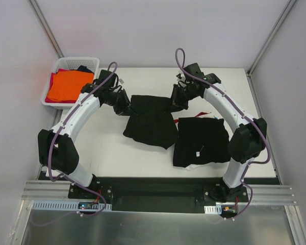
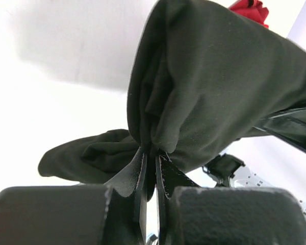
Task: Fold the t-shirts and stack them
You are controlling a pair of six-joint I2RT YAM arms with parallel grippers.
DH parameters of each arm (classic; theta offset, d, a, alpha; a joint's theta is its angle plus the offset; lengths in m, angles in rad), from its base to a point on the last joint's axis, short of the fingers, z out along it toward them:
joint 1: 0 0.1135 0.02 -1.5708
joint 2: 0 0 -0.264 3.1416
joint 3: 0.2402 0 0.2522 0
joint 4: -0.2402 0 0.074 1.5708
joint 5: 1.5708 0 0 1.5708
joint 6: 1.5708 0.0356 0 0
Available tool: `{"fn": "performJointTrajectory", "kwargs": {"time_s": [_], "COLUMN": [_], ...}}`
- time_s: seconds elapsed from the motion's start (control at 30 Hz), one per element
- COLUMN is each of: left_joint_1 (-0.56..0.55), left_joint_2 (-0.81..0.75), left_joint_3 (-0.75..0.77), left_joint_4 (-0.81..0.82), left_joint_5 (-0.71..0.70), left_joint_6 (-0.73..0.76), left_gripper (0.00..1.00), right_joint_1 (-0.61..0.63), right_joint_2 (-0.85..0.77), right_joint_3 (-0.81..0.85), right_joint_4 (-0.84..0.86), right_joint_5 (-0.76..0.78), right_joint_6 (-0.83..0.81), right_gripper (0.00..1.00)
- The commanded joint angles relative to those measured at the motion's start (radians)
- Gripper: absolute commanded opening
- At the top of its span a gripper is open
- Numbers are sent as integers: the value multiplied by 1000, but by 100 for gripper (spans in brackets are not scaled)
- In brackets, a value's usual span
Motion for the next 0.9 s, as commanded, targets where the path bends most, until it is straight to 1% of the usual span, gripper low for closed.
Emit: {"fn": "performJointTrajectory", "kwargs": {"time_s": [0.0,0.3,0.67,0.87], "left_joint_1": [-44,-103,-182,-214], "left_joint_2": [-73,-73,-75,-64], "left_joint_3": [7,82,185,234], "left_joint_4": [-46,-93,-142,-165], "left_joint_5": [-13,-48,-124,-142], "left_joint_6": [-6,12,58,71], "left_gripper": [0,0,0,0], "right_joint_1": [-24,-44,-51,-53], "right_joint_2": [-110,-181,-239,-277], "right_joint_3": [15,7,3,3], "right_joint_4": [-66,-110,-129,-138], "right_joint_5": [0,25,48,64], "right_joint_6": [-14,-23,-20,-22], "right_gripper": [1,1,1,1]}}
